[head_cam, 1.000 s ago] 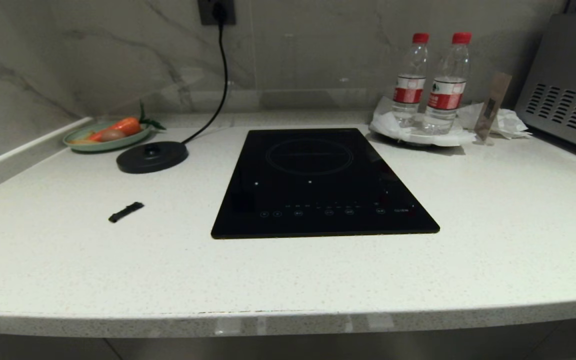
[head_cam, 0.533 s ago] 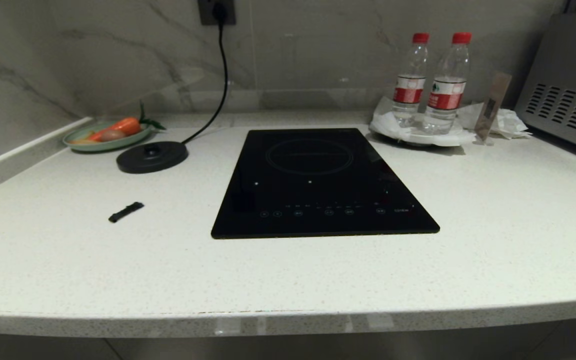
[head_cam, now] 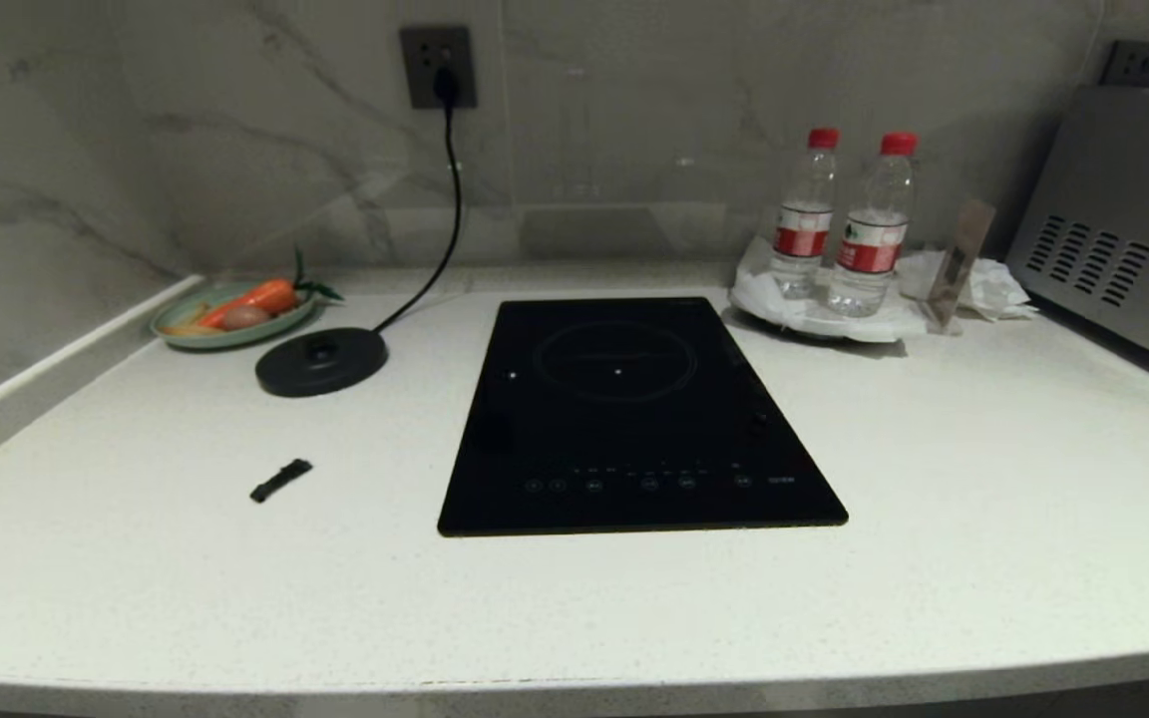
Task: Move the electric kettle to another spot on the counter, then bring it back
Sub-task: Grab the kettle
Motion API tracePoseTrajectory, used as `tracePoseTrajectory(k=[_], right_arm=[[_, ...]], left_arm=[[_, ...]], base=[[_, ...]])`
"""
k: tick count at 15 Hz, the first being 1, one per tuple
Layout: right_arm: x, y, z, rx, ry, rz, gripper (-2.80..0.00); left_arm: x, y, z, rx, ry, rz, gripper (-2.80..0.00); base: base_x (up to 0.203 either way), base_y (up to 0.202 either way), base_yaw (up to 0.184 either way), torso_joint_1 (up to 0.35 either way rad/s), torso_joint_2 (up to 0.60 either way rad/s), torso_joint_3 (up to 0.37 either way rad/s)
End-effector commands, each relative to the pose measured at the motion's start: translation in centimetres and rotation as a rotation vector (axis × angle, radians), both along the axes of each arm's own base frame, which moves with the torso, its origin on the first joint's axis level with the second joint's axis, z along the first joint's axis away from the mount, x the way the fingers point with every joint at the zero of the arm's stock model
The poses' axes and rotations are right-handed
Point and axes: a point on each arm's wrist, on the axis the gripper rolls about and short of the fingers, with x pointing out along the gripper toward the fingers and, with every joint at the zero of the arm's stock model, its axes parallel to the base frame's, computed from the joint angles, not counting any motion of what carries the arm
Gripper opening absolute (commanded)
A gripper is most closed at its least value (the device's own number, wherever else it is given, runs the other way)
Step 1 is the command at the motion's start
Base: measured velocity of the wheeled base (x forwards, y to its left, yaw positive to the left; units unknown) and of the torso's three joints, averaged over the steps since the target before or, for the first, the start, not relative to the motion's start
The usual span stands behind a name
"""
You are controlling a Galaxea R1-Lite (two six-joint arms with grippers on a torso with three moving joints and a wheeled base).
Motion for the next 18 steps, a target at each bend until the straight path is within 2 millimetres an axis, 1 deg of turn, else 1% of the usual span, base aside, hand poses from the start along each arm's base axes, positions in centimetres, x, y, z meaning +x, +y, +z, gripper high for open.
tracePoseTrajectory(k=[1,9,18], right_arm=[[0.0,0.0,-0.01,-0.001,0.001,0.0,-2.8],[0.0,0.0,-0.01,-0.001,0.001,0.0,-2.8],[0.0,0.0,0.0,0.0,0.0,0.0,-2.8]], left_arm=[[0.01,0.0,0.0,0.0,0.002,0.0,-2.8],[0.01,0.0,0.0,0.0,0.002,0.0,-2.8],[0.01,0.0,0.0,0.0,0.002,0.0,-2.8]], base=[[0.0,0.0,0.0,0.087,-0.46,-0.395],[0.0,0.0,0.0,0.126,-0.5,-0.384],[0.0,0.0,0.0,0.203,-0.58,-0.382]])
